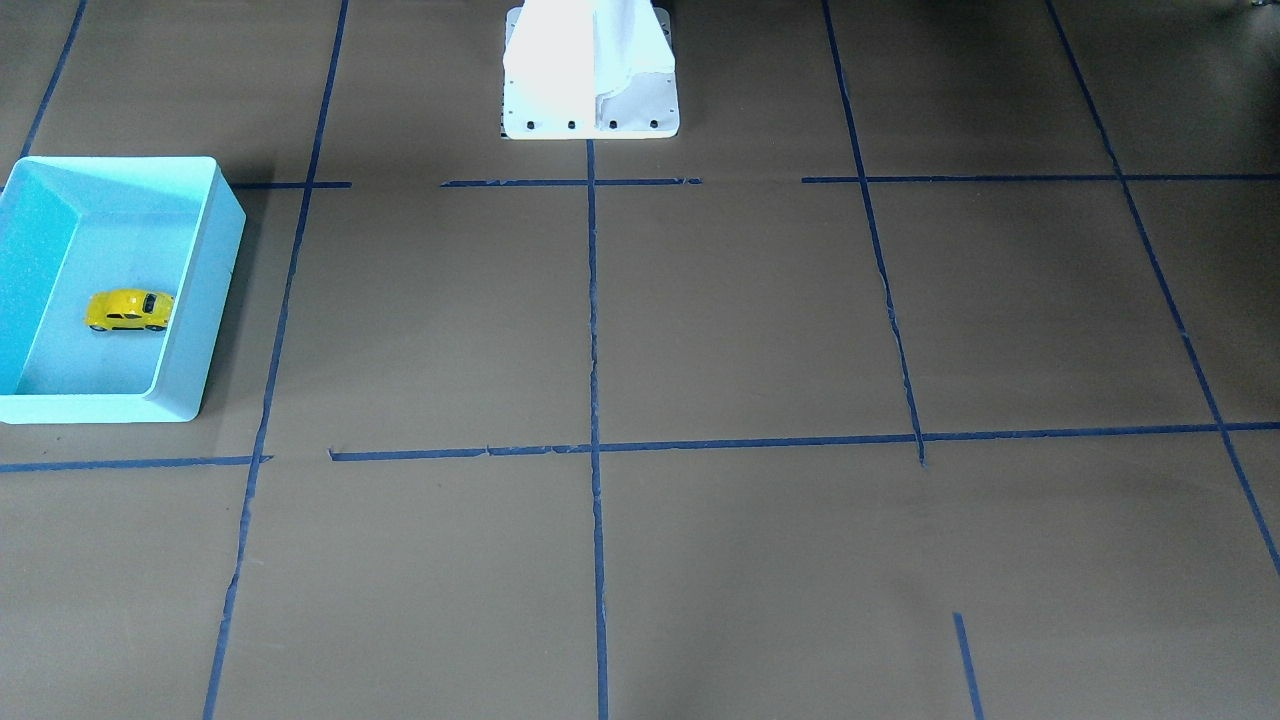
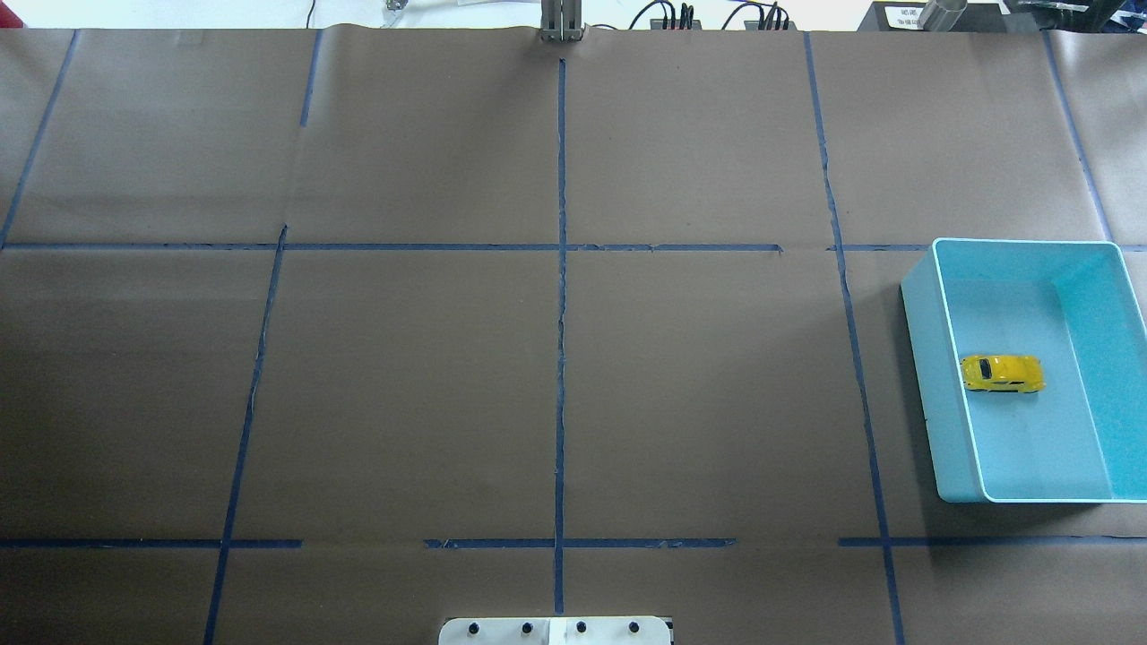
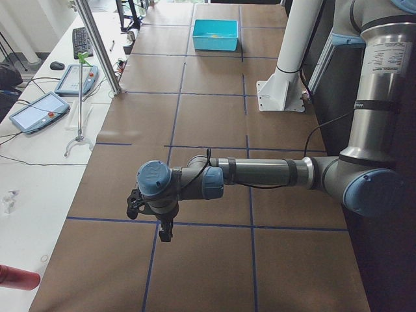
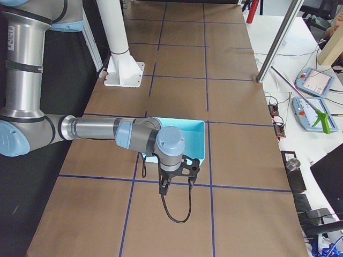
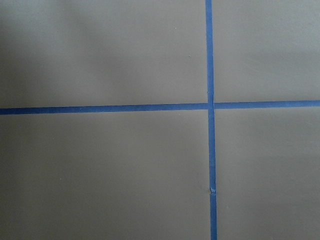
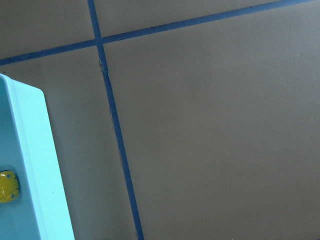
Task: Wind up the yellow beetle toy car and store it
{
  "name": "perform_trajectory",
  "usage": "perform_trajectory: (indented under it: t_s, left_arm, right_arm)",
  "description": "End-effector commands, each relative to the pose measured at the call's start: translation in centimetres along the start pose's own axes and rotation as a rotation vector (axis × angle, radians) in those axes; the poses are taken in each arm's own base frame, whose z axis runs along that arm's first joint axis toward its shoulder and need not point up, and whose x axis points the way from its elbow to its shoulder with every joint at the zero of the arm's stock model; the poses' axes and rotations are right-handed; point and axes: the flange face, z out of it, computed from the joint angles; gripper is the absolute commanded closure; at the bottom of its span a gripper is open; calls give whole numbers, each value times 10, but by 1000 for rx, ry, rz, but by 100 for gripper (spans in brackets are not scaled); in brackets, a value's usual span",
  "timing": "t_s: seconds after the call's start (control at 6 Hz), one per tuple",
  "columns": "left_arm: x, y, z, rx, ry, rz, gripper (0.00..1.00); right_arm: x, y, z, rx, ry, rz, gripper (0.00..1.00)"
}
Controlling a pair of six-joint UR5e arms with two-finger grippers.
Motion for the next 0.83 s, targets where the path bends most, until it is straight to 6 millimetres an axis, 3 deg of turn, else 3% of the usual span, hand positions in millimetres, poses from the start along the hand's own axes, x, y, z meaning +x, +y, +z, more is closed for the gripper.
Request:
perform_trajectory:
  t_s: [0.0, 0.67]
  left_arm:
    - [-1, 1, 1, -1, 0, -7, 0]
    - [-2, 1, 2, -3, -1, -7, 0]
  right_arm:
    - [-2, 0, -2, 7, -1, -35, 0]
    - [-5, -1, -4, 14, -8, -127, 0]
